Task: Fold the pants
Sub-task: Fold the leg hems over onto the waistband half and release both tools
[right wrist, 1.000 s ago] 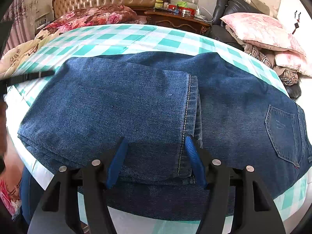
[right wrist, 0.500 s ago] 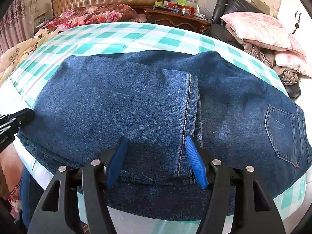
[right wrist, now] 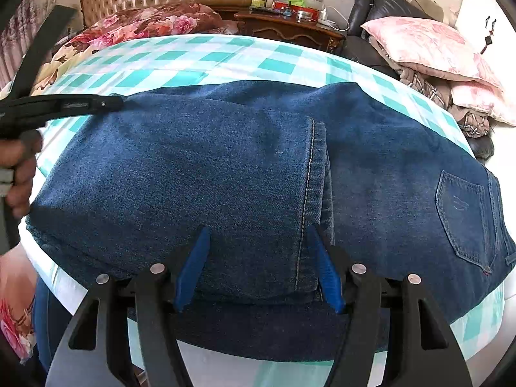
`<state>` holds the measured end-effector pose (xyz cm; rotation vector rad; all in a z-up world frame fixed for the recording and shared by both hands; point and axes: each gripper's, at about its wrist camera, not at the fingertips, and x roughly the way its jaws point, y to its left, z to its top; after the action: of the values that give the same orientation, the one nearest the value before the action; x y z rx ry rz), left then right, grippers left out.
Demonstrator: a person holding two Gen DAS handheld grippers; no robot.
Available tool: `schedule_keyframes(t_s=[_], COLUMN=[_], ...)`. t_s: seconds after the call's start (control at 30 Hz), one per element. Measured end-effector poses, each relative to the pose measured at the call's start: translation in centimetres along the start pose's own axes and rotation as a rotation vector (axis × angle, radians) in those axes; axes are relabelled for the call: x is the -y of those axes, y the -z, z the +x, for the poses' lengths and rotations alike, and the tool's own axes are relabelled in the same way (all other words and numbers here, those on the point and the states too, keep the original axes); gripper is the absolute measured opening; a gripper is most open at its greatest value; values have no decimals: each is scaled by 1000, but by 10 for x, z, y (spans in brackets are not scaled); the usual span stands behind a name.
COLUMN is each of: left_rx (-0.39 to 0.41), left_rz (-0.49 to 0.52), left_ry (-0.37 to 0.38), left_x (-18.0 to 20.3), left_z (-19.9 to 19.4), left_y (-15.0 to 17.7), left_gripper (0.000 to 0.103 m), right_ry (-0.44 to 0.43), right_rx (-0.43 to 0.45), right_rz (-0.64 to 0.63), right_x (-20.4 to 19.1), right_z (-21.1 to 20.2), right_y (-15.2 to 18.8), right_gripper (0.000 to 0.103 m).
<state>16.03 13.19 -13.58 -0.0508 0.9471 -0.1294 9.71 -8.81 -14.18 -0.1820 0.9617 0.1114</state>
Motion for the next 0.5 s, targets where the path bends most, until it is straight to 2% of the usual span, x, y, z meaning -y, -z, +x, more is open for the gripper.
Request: schedule_keyframes(t_s=[0.1,0.17,0.2,0.3,0.37,0.4,0.5], left_rx=[44,75,75,57,37,86,110], left_rz=[-29,-47,-63,-90,-56,-14,-11], left_ry=[-26,30,30,6,-30,-62,-80], left_x=[-3,-1,0,4,8,13,13], left_z=[-22,-43,-55,-73,-73,-78,-86], left_y=[6,20,36,85,112,126,136], left_gripper=[13,15,15,15,16,18,19], right_ry=[2,4,6,7,9,13,5], right_rx=[1,3,5,9,10,8,0], right_rz=[3,5,4,3,6,10,31], right_x=[0,0,-1,-1,0,0,3], right_z=[0,0,0,0,1,1,2], right_y=[0,0,0,1,0,0,0], right_gripper=[61,61,61,62,62,64,68])
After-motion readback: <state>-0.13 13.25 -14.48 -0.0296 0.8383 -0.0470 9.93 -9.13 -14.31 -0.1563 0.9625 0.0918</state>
